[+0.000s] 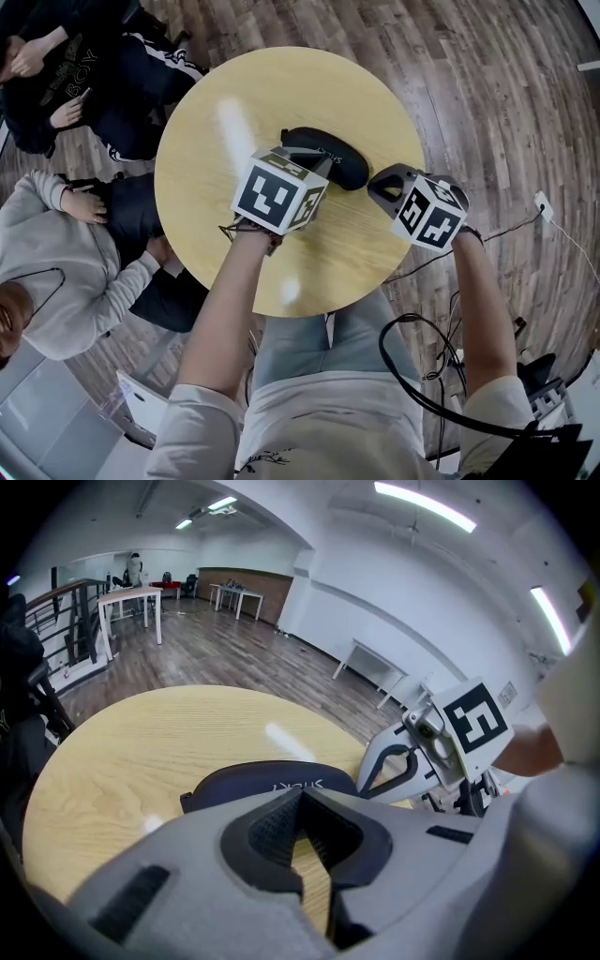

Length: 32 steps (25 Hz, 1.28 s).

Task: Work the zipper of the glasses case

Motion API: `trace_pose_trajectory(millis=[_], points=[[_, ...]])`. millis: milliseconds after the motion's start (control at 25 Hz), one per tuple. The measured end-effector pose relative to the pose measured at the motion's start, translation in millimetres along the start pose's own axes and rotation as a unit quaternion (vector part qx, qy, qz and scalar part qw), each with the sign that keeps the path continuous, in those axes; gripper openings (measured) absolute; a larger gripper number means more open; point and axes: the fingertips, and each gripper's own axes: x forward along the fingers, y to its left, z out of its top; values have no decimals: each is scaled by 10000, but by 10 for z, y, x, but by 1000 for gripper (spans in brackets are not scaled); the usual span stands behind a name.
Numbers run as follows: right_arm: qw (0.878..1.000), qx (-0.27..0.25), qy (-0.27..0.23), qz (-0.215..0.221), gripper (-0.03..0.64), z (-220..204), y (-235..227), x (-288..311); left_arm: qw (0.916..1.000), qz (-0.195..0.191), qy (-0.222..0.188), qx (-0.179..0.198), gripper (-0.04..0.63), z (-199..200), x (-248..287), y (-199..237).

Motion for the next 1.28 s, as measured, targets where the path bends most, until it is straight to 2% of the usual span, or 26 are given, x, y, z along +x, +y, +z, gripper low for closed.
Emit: trace_pose_trajectory(millis=[160,240,280,320,400,480,520,600,840,920,1040,1160,1280], points=[[9980,433,108,-437,1,106,86,103,9999,57,-152,17,6,58,-2,43],[9935,925,152,-646,2,145,107,152,9997,66,-214,-4,6,80,1,47],[9882,1330,101,-746,2,152,127,178,9997,57,-244,-22,6,83,10,40],[9797,1820,-19,-840,2,153,150,208,9996,36,-271,-52,6,82,24,29],[9551,2765,-314,-1021,2,145,172,263,9995,-20,-301,-112,6,77,54,8],[9329,3361,-484,-1198,2,161,154,301,9995,-34,-295,-101,6,79,64,6],[9258,3525,-526,-1263,2,177,145,316,9996,-26,-287,-79,6,77,61,12],[9199,3633,-577,-1363,2,208,140,335,9995,-32,-302,-75,6,67,45,29],[9285,3241,-560,-1723,3,101,208,268,9989,-105,-444,-43,6,72,42,27],[9241,3195,-573,-2016,3,-31,208,159,9985,-59,-540,13,6,94,48,39],[9124,3220,-1062,-2292,2,-120,219,-78,9953,-220,-904,-274,6,129,9,4],[9013,3330,-1797,-2110,2,65,344,-435,9872,-338,-1435,-611,6,138,-289,-129],[8999,3225,-2272,-1858,2,371,488,-850,9796,45,-1964,-416,6,64,-834,-345]])
